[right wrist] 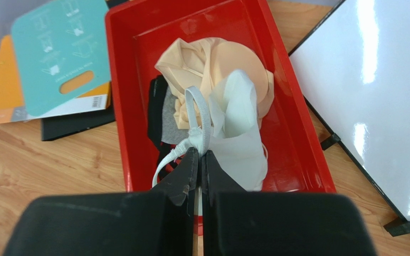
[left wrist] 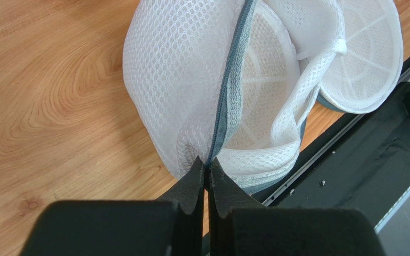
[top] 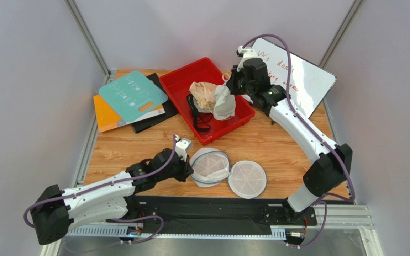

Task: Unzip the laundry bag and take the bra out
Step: Place the bra in the bin.

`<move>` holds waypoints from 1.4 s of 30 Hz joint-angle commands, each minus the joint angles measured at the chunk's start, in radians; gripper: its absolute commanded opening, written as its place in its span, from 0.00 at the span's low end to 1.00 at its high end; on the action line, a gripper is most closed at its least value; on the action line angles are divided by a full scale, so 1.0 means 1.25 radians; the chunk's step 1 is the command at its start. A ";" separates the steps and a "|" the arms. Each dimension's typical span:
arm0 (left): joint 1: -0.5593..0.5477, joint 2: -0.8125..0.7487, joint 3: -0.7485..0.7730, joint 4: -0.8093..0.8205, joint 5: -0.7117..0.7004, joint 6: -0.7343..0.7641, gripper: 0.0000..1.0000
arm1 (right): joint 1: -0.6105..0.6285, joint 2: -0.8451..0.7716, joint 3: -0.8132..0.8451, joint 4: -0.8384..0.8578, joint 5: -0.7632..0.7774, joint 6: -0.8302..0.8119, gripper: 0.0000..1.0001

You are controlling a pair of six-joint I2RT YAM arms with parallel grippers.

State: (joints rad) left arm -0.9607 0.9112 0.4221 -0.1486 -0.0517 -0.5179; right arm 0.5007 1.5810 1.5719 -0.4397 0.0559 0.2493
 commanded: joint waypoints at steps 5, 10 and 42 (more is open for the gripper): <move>-0.001 0.010 0.019 0.037 0.018 -0.008 0.00 | -0.003 0.085 0.029 0.067 0.084 -0.001 0.00; -0.001 0.012 0.016 0.034 0.018 -0.010 0.00 | 0.003 0.170 0.067 0.069 0.033 0.012 0.00; -0.001 -0.036 -0.001 0.005 0.000 -0.030 0.00 | 0.051 -0.215 -0.341 -0.143 0.052 0.119 1.00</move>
State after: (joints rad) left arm -0.9607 0.8886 0.4217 -0.1467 -0.0463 -0.5446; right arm 0.6140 1.3792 1.3361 -0.5503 0.0448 0.3096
